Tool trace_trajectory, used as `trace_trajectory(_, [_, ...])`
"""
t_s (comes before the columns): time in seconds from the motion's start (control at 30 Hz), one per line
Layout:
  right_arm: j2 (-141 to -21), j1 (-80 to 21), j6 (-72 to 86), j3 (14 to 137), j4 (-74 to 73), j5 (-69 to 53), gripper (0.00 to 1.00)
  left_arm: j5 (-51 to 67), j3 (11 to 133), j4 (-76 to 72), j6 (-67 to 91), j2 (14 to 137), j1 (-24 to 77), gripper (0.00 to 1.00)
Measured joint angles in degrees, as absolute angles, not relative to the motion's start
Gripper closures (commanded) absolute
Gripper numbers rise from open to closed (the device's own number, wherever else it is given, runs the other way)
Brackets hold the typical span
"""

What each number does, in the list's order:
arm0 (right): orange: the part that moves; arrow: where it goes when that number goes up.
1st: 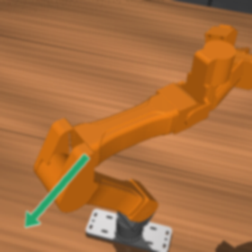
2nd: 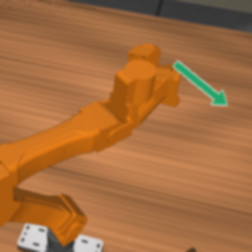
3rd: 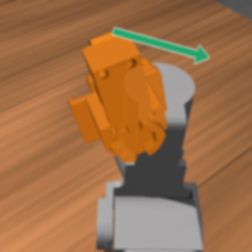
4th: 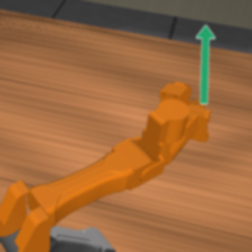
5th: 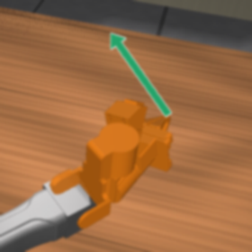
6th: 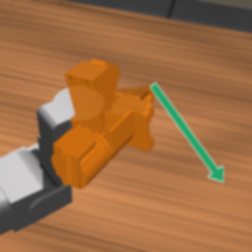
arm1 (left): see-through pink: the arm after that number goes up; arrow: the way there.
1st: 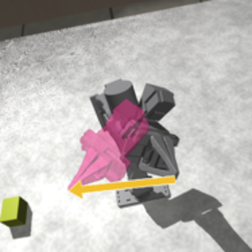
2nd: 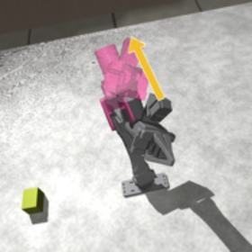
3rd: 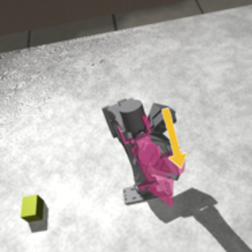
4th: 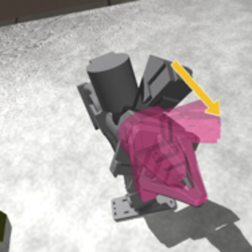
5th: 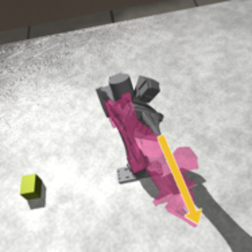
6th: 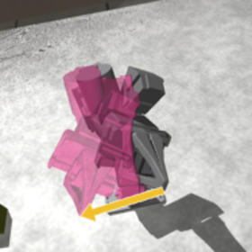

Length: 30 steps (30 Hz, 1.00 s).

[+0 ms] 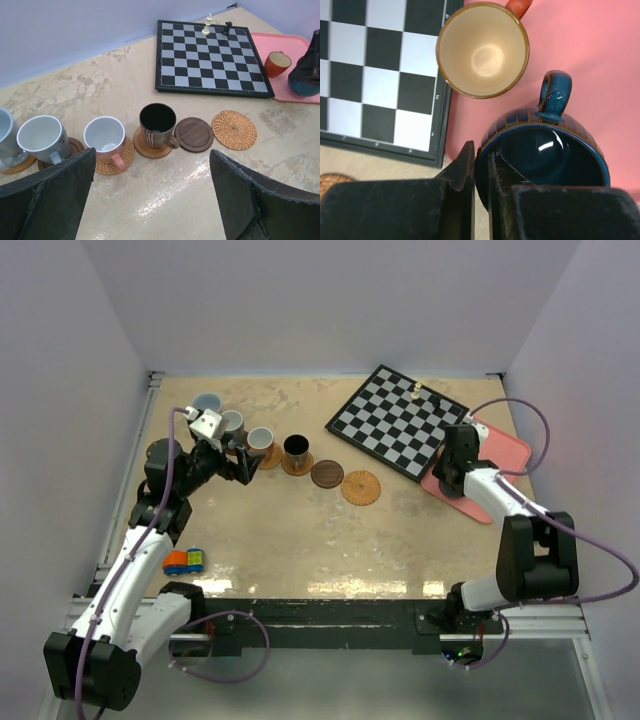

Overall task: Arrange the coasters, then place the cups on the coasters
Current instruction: Pick up the cup from the tray, then place the cup on the coaster.

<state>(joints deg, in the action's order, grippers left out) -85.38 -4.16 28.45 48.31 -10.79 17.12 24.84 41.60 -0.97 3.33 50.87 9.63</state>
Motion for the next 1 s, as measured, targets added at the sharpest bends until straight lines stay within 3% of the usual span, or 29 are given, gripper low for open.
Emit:
trace_trajectory(0.27, [-72.9, -4.5, 23.3, 54.9, -14.4, 12.0, 1.00, 25.0, 41.6, -1.0, 3.4, 50.9, 9.8, 0.00])
trace_trajectory(0.43, [-72.7, -9.0, 16.0, 63.0, -14.4, 3.0, 1.00, 29.2, 41.6, -1.8, 3.4, 51.8, 9.8, 0.00])
trace_trajectory(0.7, [-79.7, -25.9, 0.7, 69.6, -17.5, -17.1, 1.00, 51.5, 43.3, -3.5, 3.9, 60.0, 9.8, 0.00])
trace_trajectory(1.0, [-81.4, -36.1, -9.3, 70.8, -27.1, -35.1, 1.00, 67.6, 46.8, -2.5, 3.9, 64.4, 9.9, 0.00])
